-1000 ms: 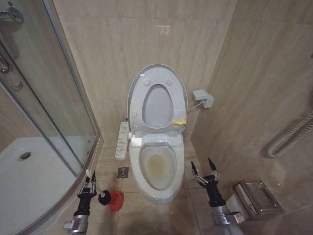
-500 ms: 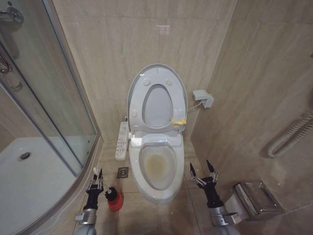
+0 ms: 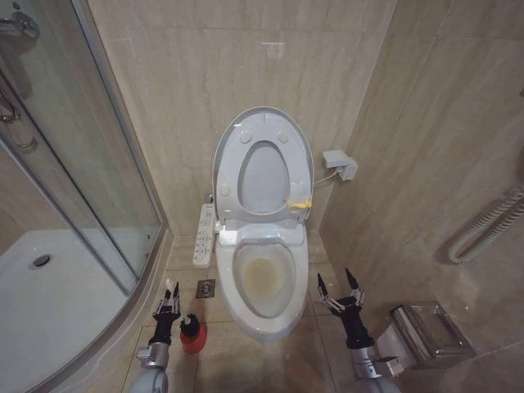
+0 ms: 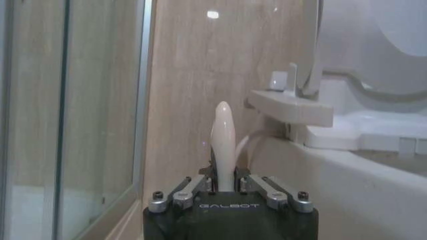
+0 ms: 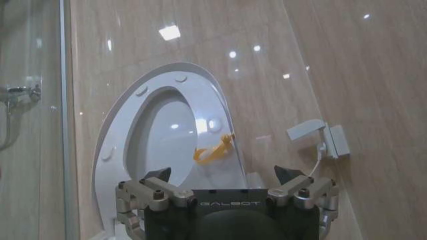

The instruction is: Open the toilet lid, clean the toilet bowl with a toilet brush, close the toilet lid, and flush.

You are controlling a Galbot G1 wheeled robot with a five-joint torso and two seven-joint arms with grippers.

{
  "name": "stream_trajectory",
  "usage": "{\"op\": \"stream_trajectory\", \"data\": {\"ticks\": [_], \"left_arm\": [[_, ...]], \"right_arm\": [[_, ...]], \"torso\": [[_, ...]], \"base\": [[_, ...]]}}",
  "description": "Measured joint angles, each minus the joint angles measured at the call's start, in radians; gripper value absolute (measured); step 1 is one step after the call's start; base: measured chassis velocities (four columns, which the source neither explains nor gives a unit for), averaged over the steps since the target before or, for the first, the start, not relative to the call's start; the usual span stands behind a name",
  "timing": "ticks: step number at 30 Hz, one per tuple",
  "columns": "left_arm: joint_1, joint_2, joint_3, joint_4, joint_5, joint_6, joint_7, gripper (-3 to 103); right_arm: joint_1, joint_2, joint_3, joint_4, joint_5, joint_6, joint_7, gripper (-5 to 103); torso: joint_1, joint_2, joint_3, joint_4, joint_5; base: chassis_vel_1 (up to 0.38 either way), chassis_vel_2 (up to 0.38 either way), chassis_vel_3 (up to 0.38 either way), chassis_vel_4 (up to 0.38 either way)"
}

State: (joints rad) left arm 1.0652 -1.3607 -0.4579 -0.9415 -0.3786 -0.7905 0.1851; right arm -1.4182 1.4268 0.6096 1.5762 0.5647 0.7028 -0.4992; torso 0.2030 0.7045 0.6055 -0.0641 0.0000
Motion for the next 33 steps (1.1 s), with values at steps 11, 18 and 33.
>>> {"op": "stream_trajectory", "data": {"ticks": [11,18,33], "left_arm": [[-0.019,-0.023,-0.008,0.045,0.019,-0.004,0.012,19],[-0.016,-0.023,-0.015,0.056,0.057,-0.003,-0.012,19],[0.056,-0.003,-0.008,-0.006,0.061,0.019,-0.039,60]], "right_arm": [[-0.01,0.001,0.0,0.009,0.008,0.003,-0.002,100],[-0.016,0.0,0.004,0.019,0.013,0.005,-0.004,100],[-0.015,0.011,0.004,0.023,0.009,0.004,-0.005,100]], "torso": [[0.0,0.0,0.0,0.0,0.0],[0.0,0.0,0.0,0.0,-0.0001],[0.0,0.0,0.0,0.0,-0.0001]], "base": [[0.0,0.0,0.0,0.0],[0.0,0.0,0.0,0.0],[0.0,0.0,0.0,0.0]]}}
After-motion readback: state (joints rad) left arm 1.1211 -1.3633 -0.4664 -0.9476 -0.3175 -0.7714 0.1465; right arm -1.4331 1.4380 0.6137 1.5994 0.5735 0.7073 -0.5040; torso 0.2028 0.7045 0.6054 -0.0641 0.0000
